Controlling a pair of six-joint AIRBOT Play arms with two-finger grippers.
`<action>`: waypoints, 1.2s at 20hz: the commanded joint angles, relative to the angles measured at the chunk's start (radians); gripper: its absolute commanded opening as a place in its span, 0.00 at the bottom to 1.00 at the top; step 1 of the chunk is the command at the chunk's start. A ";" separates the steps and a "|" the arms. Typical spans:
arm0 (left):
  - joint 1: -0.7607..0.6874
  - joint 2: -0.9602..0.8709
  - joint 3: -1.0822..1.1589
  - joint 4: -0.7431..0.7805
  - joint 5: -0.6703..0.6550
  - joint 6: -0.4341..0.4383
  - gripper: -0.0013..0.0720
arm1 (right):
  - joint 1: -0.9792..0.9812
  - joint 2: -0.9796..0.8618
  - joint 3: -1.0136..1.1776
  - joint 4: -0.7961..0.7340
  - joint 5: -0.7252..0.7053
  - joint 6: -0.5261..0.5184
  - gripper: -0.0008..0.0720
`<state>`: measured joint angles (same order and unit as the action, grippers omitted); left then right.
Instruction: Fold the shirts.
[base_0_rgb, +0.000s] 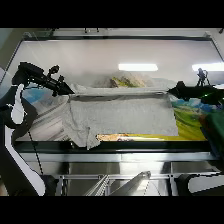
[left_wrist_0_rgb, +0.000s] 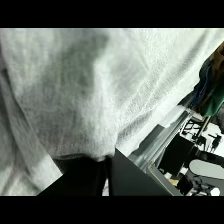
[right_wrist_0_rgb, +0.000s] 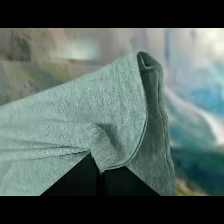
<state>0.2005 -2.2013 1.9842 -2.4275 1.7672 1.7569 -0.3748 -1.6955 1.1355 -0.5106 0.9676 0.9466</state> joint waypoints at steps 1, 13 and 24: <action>-0.003 0.044 -0.001 0.029 0.050 -0.074 0.03 | -0.046 0.000 -0.001 -0.074 0.107 0.038 0.03; -0.037 0.059 -0.179 0.029 0.055 -0.124 0.03 | -0.035 -0.020 -0.002 -0.074 0.164 0.018 0.11; 0.087 0.429 -0.415 0.336 0.055 -0.154 0.84 | -0.073 0.283 -0.003 -0.568 0.220 0.326 0.52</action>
<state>0.2543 -1.9133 1.6947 -2.2642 1.8343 1.6112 -0.4416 -1.5047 1.1336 -0.9142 1.1770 1.1473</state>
